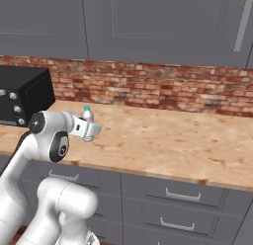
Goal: Take the bottled waters from the counter and place them in the freezer to freeze. Close the freezer door after placing the bottles.
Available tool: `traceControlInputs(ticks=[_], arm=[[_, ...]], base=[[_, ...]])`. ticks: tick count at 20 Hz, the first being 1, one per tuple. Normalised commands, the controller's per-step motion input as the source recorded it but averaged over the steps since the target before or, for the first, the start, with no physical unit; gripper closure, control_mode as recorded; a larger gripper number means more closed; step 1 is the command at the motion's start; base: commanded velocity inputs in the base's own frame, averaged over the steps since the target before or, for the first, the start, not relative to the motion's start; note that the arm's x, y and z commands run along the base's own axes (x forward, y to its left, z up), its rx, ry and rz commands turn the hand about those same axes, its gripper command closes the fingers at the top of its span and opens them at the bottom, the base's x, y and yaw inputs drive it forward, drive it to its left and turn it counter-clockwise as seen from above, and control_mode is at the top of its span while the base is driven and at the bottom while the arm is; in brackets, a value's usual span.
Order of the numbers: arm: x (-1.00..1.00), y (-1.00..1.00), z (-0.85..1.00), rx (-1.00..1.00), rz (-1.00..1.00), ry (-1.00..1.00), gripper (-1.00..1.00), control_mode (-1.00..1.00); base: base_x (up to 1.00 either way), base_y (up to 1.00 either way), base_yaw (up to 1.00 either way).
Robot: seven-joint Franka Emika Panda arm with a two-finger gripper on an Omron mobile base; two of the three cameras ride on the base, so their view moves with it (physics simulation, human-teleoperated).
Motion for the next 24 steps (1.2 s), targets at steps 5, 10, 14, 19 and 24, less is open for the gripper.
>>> traceControlInputs(ticks=[5,10,14,19,24], arm=[[-0.27,0.00,0.21,-0.16,0.05,0.08,1.00,-1.00],[-0.23,0.04,0.33,-0.02,0.17,0.30,1.00,-1.00],[-0.71,0.01,0.08,0.04,0.08,0.10,1.00,-1.00],[-0.94,0.03,0.00,0.06,0.00,-0.03,1.00,-1.00],[-0.67,0.00,0.14,0.02,0.00,-0.12,1.00,-1.00]], base=[[0.00,0.00,0.00],[0.00,0.00,0.00],[0.00,0.00,0.00],[0.00,0.00,0.00],[0.00,0.00,0.00]])
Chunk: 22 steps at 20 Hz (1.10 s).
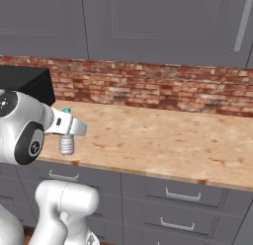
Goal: Take the bottled waters from the counter and place them in the freezer to freeze. Close the freezer door after placing the bottles.
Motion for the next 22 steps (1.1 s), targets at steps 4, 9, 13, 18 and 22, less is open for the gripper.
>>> traceControlInputs(ticks=[4,9,13,18,22], arm=[[-0.31,0.00,0.08,0.01,0.00,-0.35,1.00,-1.00],[-0.12,0.00,0.00,0.00,0.00,-0.35,1.00,-1.00],[-0.03,0.00,-0.04,0.00,0.00,-0.27,1.00,-1.00],[0.00,0.00,-0.25,0.00,0.00,-0.02,1.00,-1.00],[0.00,0.00,0.00,0.00,0.00,0.00,1.00,-1.00]], base=[[0.00,0.00,0.00],[0.00,0.00,0.00],[0.00,0.00,0.00],[0.00,0.00,0.00],[0.00,0.00,0.00]])
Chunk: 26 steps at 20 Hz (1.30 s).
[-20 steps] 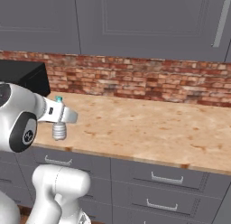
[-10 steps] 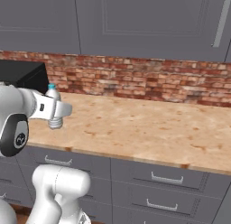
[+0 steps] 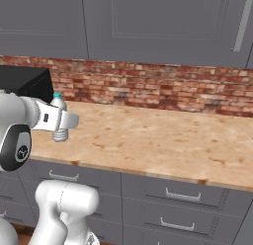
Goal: Take the bottled waters from the counter and place them in the freezer to freeze. Close the freezer door after placing the bottles.
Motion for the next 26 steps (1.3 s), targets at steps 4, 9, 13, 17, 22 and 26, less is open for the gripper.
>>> traceControlInputs(ticks=[4,9,13,17,22,26], arm=[[0.00,0.00,0.00,0.00,0.00,0.00,1.00,-1.00],[0.00,0.00,0.00,0.00,0.00,0.00,1.00,-1.00],[0.00,0.00,0.00,0.00,0.00,0.00,1.00,1.00],[0.00,0.00,0.00,0.00,0.00,0.00,1.00,1.00],[0.00,0.00,0.00,0.00,0.00,0.00,1.00,1.00],[0.00,0.00,0.00,0.00,0.00,0.00,1.00,1.00]], base=[[0.00,0.00,0.00],[0.00,0.00,0.00],[-0.12,0.00,0.00],[-0.61,0.33,0.00],[-0.69,0.69,0.07],[-0.68,0.79,0.21]])
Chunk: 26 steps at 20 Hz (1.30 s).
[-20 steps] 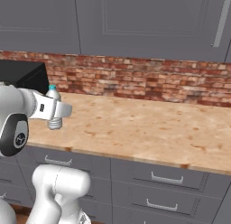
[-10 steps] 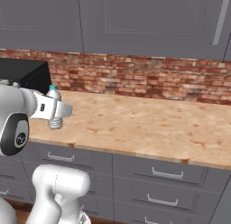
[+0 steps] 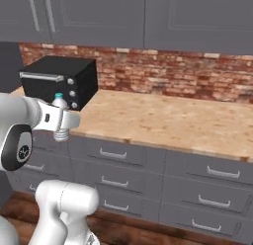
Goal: Take the bottled waters from the counter and place them in the freezer to freeze. Close the freezer door after placing the bottles.
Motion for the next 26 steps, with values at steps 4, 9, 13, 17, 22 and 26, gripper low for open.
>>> traceControlInputs(ticks=[4,9,13,17,22,26], arm=[[0.00,0.00,0.00,0.00,0.00,0.00,1.00,1.00],[0.00,0.00,0.00,0.00,0.00,0.00,1.00,1.00],[0.00,0.00,0.00,0.00,0.00,0.00,1.00,1.00],[0.00,0.00,0.00,0.00,0.00,0.00,1.00,1.00],[0.00,0.00,0.00,0.00,0.00,0.00,1.00,1.00],[0.00,0.00,0.00,0.00,0.00,0.00,1.00,1.00]], base=[[-0.69,0.92,0.40],[-0.40,1.00,0.54],[-0.09,1.00,0.44],[0.13,1.00,0.29],[0.45,0.84,0.33],[0.41,0.72,0.07]])
